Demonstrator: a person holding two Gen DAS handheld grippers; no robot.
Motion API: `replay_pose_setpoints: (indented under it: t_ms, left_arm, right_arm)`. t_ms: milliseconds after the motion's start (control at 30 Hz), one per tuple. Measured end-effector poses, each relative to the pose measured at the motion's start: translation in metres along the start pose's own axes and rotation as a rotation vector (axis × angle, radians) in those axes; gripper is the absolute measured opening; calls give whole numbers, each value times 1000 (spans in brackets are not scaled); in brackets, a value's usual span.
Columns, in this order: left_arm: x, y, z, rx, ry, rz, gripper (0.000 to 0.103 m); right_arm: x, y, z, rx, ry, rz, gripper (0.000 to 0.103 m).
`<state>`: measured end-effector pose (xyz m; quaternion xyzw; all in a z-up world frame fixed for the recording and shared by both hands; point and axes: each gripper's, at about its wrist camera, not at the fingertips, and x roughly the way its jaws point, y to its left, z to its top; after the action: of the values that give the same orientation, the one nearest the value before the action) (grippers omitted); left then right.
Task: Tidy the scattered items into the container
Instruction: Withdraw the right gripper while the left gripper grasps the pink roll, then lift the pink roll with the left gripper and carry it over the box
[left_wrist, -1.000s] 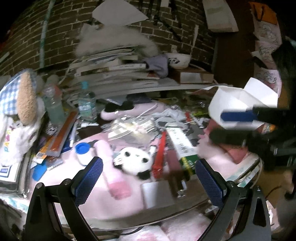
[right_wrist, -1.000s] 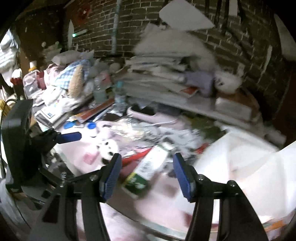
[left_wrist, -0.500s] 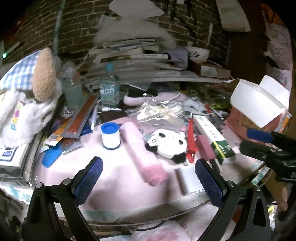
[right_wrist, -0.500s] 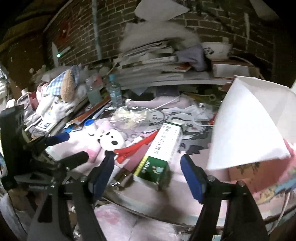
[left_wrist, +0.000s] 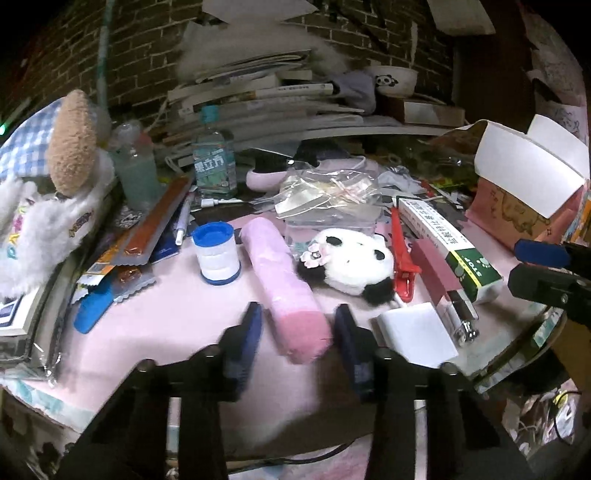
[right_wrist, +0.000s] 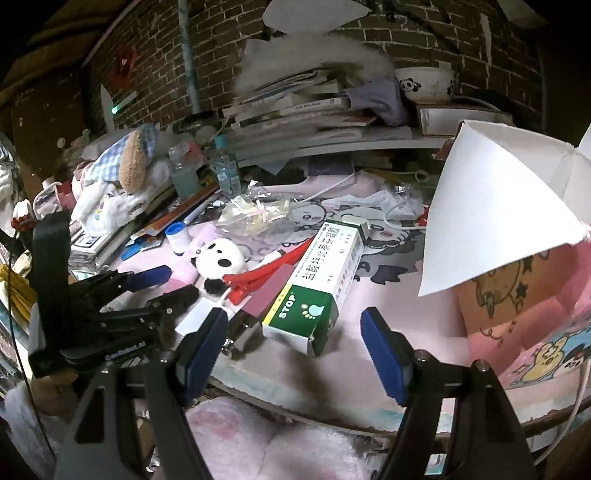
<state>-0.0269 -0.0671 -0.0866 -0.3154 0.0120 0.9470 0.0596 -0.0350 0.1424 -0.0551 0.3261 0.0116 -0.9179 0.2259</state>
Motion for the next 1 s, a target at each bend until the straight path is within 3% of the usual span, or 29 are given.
replay_pose_setpoints:
  t_ms: [133, 567, 767, 1000]
  left_arm:
    - [-2, 7, -1, 2, 4, -3, 22]
    - [13, 1, 11, -13, -3, 44, 29]
    - [15, 4, 13, -34, 8, 42, 19]
    - [9, 8, 9, -42, 4, 43, 17]
  right_arm:
    - [1, -2, -1, 7, 4, -1, 72]
    - [3, 0, -1, 6, 11, 8, 72]
    - [2, -2, -2, 13, 9, 11, 72]
    - [3, -4, -3, 29, 11, 17, 72]
